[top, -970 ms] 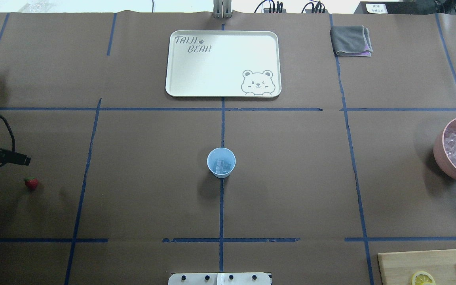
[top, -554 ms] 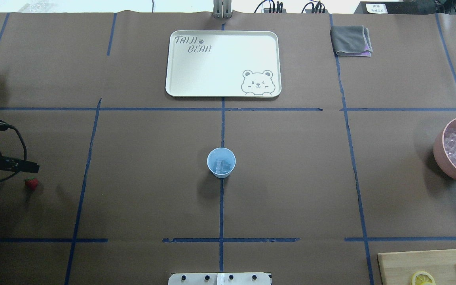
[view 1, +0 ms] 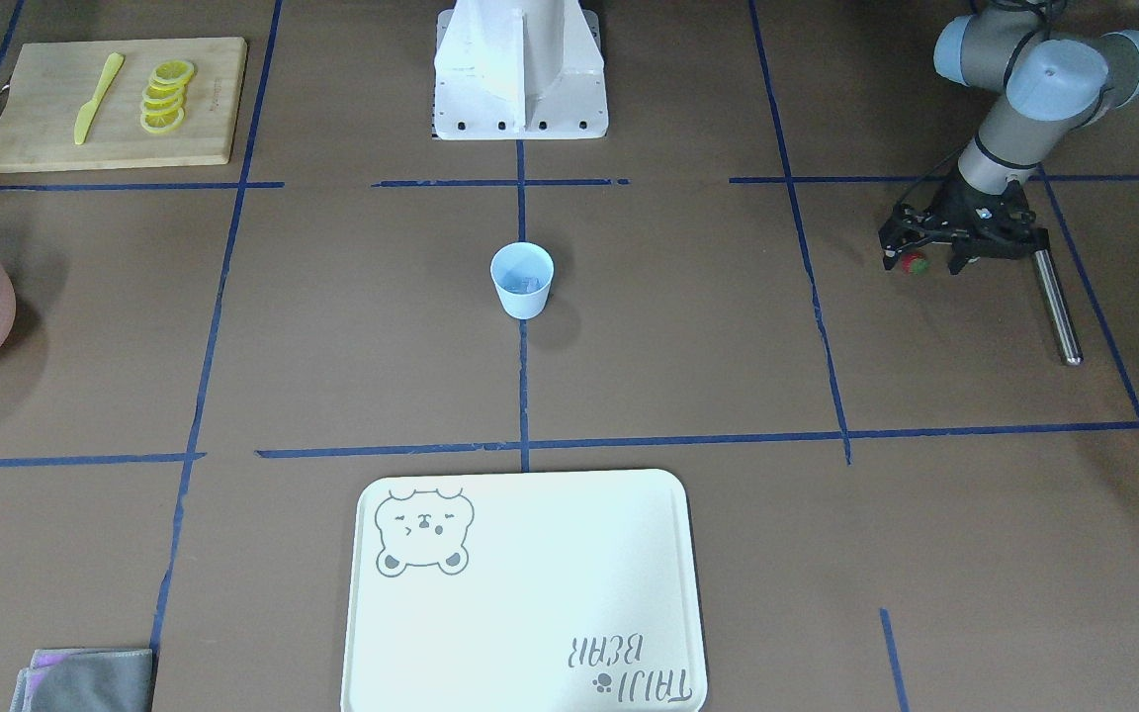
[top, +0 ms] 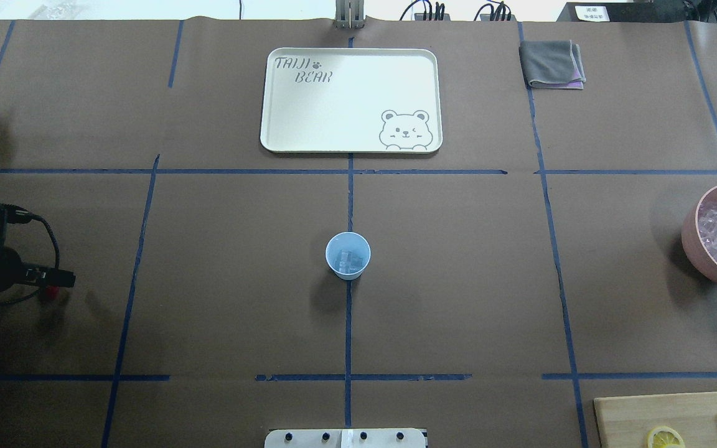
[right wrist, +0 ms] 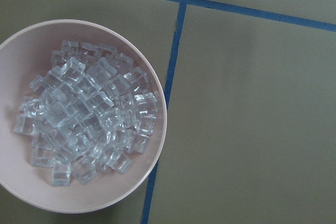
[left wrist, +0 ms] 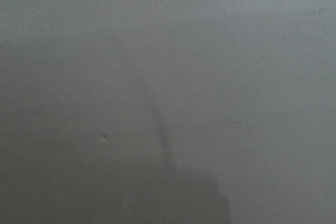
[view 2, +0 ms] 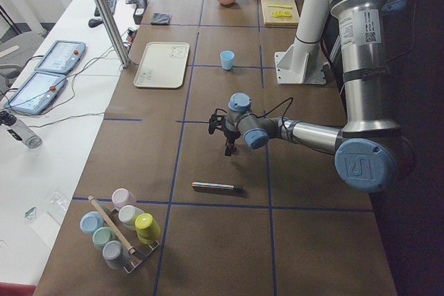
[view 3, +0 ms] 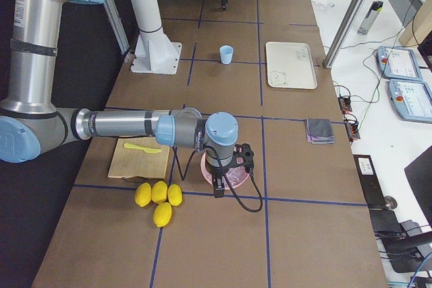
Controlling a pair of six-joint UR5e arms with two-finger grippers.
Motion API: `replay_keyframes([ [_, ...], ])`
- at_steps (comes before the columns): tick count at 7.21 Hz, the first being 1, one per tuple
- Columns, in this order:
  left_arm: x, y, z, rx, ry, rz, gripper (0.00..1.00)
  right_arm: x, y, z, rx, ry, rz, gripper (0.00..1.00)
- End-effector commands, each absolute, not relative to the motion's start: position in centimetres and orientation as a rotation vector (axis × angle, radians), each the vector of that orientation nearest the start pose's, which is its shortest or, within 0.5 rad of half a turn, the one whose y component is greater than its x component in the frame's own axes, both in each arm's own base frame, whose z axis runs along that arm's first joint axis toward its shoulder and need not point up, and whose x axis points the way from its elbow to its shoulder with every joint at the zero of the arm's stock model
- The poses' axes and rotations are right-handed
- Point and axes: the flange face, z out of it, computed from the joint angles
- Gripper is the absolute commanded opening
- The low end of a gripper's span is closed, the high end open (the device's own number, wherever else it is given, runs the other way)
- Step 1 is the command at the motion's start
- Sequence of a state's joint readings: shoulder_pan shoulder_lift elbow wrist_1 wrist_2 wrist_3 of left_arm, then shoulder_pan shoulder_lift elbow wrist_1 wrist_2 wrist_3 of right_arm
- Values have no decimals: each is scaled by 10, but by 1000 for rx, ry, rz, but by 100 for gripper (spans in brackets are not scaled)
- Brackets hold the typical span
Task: Mash ice and strawberries in cup
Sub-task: 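Move the left gripper down to the red strawberry and grasp it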
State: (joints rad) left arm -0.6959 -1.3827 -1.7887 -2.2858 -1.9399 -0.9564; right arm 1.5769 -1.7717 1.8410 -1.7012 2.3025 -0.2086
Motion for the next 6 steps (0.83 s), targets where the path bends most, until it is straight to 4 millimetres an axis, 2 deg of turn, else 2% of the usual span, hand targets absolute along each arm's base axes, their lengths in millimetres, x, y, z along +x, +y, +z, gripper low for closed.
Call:
replay_keyframes([
  [1,284,-359,571,152,802,69,93,69,-401,631,22,-734,-171,99],
  [2,284,-360,571,152,802,68,50,69,-401,631,22,-734,-171,99],
  [3,281,-356,575,145,794,69,15,69,-401,631,22,-734,-171,99],
  [4,279,-355,576,143,792,69,4,69,-401,631,22,-734,-171,99],
  [5,279,-355,573,142,799,72,0,69,-401,631,22,-734,-171,99],
  [6,279,-351,561,114,837,94,0,69,-401,631,22,-734,-171,99],
])
